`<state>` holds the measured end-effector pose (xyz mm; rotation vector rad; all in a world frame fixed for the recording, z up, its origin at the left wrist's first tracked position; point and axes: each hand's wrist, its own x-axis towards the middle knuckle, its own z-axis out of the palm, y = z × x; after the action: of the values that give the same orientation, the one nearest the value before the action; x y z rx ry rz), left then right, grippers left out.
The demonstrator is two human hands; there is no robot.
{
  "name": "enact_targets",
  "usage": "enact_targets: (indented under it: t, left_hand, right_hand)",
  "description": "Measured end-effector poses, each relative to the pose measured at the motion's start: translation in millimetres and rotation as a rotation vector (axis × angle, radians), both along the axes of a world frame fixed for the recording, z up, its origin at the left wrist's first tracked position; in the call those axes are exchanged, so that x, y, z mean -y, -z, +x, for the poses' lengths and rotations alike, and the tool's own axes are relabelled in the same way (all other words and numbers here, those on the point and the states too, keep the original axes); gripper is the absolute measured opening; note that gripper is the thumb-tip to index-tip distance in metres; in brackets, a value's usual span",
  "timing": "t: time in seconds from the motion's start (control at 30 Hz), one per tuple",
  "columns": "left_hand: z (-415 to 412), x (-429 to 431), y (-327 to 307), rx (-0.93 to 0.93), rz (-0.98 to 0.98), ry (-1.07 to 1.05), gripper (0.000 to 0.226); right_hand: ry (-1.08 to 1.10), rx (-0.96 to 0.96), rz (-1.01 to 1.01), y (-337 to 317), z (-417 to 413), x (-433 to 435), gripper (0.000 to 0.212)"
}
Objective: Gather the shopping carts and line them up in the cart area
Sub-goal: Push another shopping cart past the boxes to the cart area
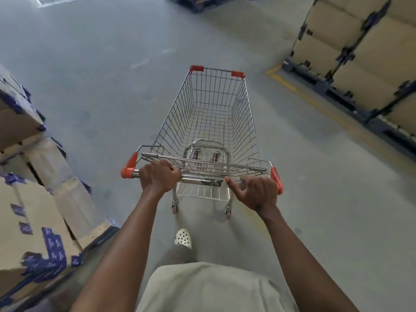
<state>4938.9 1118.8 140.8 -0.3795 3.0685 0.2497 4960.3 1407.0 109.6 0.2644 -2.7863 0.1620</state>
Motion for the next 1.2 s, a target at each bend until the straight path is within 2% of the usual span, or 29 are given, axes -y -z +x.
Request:
enact_targets:
  t: [0.2, 0.33, 0.47, 0.57, 0.83, 1.0, 1.2]
  left_hand:
    - [-96.3, 15.1, -1.2, 0.02, 0.032, 0.139, 0.046]
    - [-150.5, 23.0, -2.5, 0.076, 0.002, 0.205, 0.048]
    - [-208.2, 20.4, -1.8, 0.088, -0.015, 0.258, 0.047]
    - [-254.7, 15.1, -0.6, 0.076, 0.0, 0.284, 0.046]
    - [-382.6, -0.2, 8.7, 0.034, -0.012, 0.313, 0.041]
    - [-474.4, -19.9, 10.8, 0.022, -0.038, 0.338, 0.041]
    - [-571.1, -52.1, 9.0, 0.03, -0.02, 0.353, 0.043]
  right_hand:
    - [0.136, 0.077, -0.01, -2.0, -65.8, 17.2, 0.074]
    - [0.213, 0.202, -0.056, -13.5, -104.3, 30.7, 0.071]
    - [0.335, 0.399, -0.106, -19.9, -156.7, 33.8, 0.091]
    - [0.375, 0.449, -0.135, -19.5, -199.2, 31.6, 0.092]
    - [0.484, 0.405, -0.132, -14.8, -313.6, 23.7, 0.084]
    - [0.489, 0.413, -0.153, -15.2, -389.3, 6.5, 0.088]
    - [0.491, 0.424, -0.182, -21.0, -478.2, -16.8, 0.076]
